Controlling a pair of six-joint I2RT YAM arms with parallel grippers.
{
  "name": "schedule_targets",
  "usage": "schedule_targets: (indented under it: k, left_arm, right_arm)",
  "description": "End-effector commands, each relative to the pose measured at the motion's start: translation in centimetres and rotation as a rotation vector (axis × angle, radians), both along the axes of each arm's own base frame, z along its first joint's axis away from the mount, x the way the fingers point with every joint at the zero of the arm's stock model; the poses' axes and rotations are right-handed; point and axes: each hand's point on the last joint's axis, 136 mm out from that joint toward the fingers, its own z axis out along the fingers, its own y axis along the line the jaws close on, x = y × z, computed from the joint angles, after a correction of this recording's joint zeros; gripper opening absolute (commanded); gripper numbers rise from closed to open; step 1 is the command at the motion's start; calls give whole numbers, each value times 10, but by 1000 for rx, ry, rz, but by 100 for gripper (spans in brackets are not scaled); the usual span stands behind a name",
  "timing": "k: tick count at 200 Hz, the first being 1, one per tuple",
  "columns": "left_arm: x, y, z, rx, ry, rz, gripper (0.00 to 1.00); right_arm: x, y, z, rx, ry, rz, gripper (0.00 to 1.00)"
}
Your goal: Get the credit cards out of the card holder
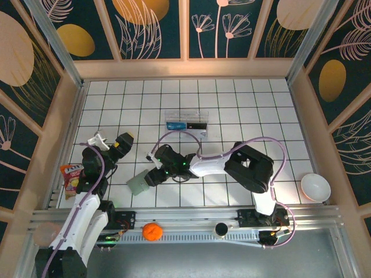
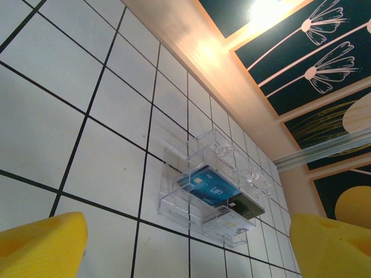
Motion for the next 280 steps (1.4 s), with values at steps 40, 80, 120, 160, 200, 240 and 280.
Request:
schedule_targets:
  k: [40, 80, 120, 160, 200, 240, 280]
  left_arm:
    - [-5, -3, -8, 10, 20, -22, 90]
    - [-5, -3, -11, 9, 25, -24, 90]
    - [-6, -9, -15, -10, 27, -57, 90]
    - [-10, -24, -6, -69, -34, -142, 91]
    - [-23, -63, -8, -94, -56, -331, 92]
    - [-44, -103, -3, -110, -123, -507, 91]
    - [-59, -127, 3, -89, -186, -626, 92]
  right_arm:
    - [-9, 8, -10, -25, 14, 45, 45]
    - [-11, 9, -12, -23, 9, 64, 30]
    - [-9, 6, -1, 17, -15, 79, 0]
    - [-3, -19, 23, 90, -14, 108, 0]
    - [-9, -55, 35, 71, -33, 141, 0]
    - [-2, -89, 54, 83, -58, 84, 0]
    - [-2, -112, 78, 129, -68, 69, 0]
